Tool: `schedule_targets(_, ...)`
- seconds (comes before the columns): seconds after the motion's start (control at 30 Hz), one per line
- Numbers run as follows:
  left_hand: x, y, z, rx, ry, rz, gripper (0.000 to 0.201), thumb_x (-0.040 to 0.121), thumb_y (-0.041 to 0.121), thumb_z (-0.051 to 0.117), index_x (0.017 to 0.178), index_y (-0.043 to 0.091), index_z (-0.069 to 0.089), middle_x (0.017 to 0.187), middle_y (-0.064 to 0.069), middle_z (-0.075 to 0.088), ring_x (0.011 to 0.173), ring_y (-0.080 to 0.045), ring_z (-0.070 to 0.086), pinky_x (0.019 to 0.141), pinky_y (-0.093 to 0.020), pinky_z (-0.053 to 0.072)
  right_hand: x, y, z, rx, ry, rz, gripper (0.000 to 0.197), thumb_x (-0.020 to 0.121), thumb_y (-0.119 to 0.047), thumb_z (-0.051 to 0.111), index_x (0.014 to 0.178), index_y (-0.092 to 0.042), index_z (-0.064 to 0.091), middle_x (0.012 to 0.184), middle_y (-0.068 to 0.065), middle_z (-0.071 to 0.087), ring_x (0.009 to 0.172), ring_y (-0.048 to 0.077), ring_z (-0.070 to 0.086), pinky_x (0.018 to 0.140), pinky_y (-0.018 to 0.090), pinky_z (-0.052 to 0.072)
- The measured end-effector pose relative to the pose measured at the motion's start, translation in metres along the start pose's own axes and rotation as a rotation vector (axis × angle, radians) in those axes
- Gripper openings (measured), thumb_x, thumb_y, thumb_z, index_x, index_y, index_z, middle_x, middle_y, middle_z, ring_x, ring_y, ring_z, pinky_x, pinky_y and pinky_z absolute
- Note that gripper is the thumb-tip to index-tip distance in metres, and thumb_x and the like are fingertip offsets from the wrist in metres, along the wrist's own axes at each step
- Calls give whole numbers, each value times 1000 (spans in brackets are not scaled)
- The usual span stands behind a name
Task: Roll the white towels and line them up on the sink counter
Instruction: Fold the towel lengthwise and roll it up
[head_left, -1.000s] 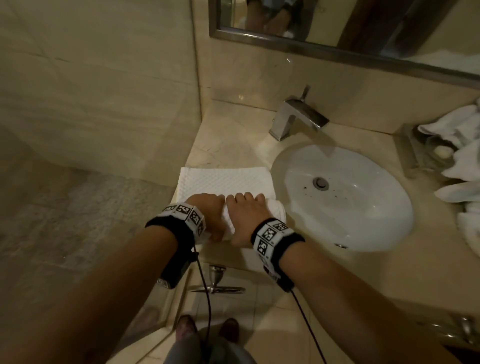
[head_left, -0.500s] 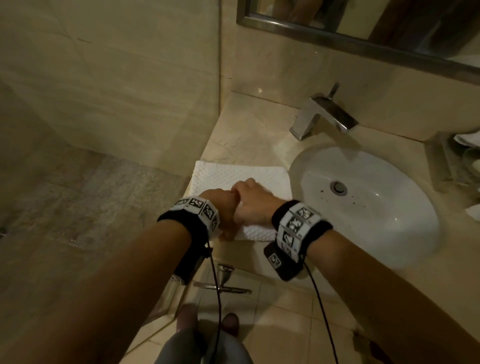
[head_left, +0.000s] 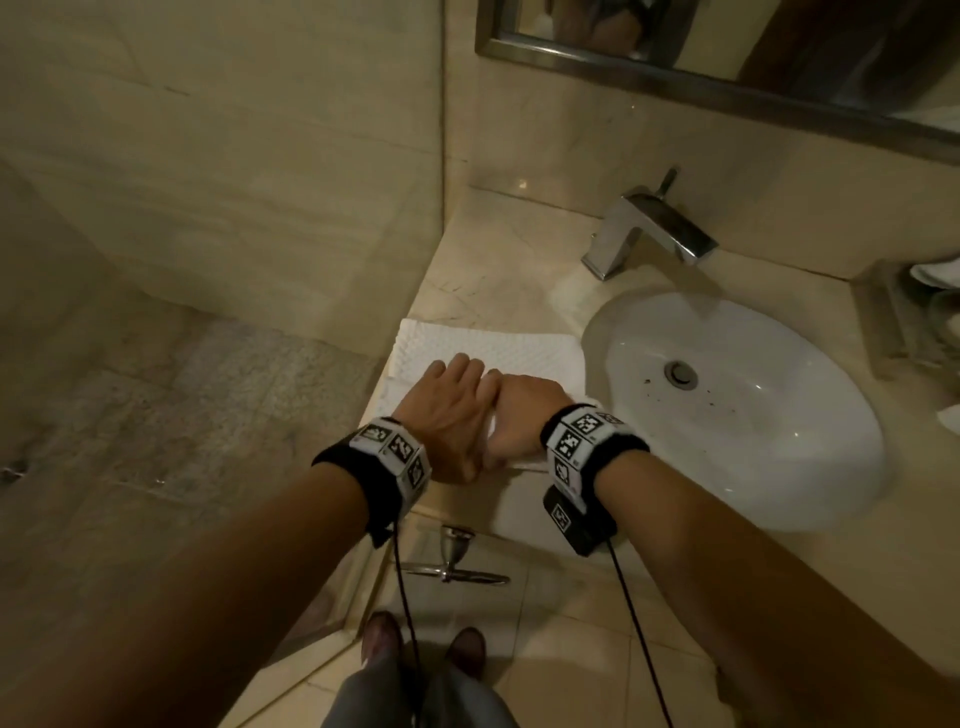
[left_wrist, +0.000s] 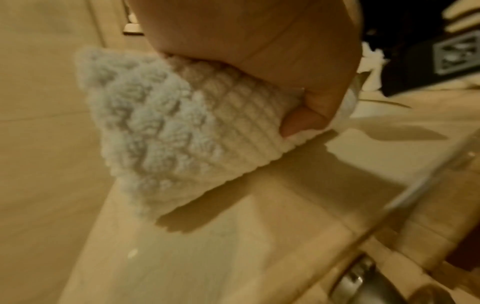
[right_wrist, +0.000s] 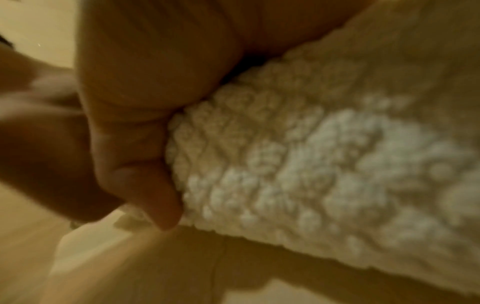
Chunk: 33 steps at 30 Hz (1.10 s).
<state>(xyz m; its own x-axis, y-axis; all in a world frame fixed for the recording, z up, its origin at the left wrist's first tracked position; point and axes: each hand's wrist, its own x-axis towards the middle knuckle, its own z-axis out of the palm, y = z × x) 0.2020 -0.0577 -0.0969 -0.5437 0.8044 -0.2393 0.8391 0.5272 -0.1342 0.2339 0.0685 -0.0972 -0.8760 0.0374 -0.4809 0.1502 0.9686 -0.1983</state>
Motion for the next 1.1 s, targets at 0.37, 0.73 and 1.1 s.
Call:
schedule_targets(0.37,20,-1,1,-180,-83,-148,81,59,58,75,119,16,40,117,-4,48,108,-24,45,88,-35,39,-20,2,28,-263,229,-41,80,64,-36,74,132,-11,39,122,8,47,111,28,47,99,41,38)
schedule_targets(0.73,26,2,3,-160,-86,-263,71,67,52,64,124,18,38,122,-8,46,115,-27,41,91,-40,40,4,9,-7,-224,129,-66,61,72,-49,64,120,-18,45,102,2,59,98,25,59,86,39,39)
schedule_targets(1.1,56,-29,-4,-359,-254,-252,59,48,38,71,101,24,48,98,0,62,91,-23,59,74,-31,50,-7,3,7,-312,225,-85,99,67,-39,69,146,-13,16,140,11,30,129,31,30,113,58,15)
